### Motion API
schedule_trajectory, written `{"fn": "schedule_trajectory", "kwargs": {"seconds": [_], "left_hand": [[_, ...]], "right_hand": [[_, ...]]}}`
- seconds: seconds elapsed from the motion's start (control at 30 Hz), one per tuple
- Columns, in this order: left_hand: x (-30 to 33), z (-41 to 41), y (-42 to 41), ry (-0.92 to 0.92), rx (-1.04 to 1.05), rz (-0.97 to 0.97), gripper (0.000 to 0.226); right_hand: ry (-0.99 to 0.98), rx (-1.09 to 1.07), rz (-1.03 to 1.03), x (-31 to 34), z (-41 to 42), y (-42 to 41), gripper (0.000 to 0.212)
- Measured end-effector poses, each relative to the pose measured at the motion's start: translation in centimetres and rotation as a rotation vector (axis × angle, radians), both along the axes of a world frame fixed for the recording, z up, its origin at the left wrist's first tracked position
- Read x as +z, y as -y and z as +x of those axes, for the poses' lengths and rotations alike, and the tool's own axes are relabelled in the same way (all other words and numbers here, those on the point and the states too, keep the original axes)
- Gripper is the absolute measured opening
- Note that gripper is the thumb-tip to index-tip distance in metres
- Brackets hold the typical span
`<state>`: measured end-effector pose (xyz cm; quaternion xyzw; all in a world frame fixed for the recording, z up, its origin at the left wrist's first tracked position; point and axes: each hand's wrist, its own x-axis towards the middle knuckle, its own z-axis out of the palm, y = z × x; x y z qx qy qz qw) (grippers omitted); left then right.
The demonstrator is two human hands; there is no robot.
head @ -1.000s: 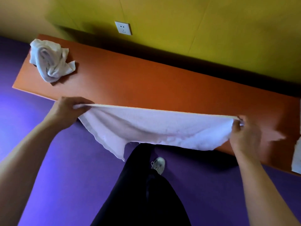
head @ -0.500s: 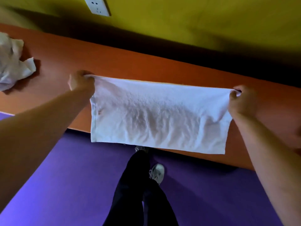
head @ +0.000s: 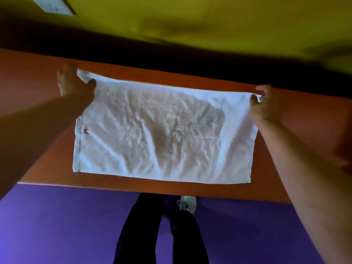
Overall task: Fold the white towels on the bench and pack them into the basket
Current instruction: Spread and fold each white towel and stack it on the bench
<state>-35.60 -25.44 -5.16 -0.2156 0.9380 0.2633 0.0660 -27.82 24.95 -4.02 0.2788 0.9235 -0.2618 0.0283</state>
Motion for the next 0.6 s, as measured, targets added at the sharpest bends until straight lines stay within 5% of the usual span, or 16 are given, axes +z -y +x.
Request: {"fn": "schedule_trajectory", "kwargs": {"seconds": [0.13, 0.3, 0.5, 0.6], "left_hand": [[0.3, 3.8, -4.9, 0.08, -0.202, -0.02, 0.042], [0.6, 13.1, -14.3, 0.186, -0.553, 0.177, 0.02], [-0.6, 22.8, -27.6, 0.202, -0.789, 0.22, 0.017], [-1.4, 25.9, -32.3, 0.174, -0.848, 0.212, 0.023]], "right_hand": [[0.109, 0.036, -0.026, -0.6, 0.9, -1.0, 0.03], [0.237, 0.059, -0.104, -2.4, 3.9, -2.7, 0.035], [0.328, 0.49, 0.083, -3.0, 5.9, -6.0, 0.044], [0.224, 0.498, 0.003, -3.5, 5.8, -7.8, 0.04]]}}
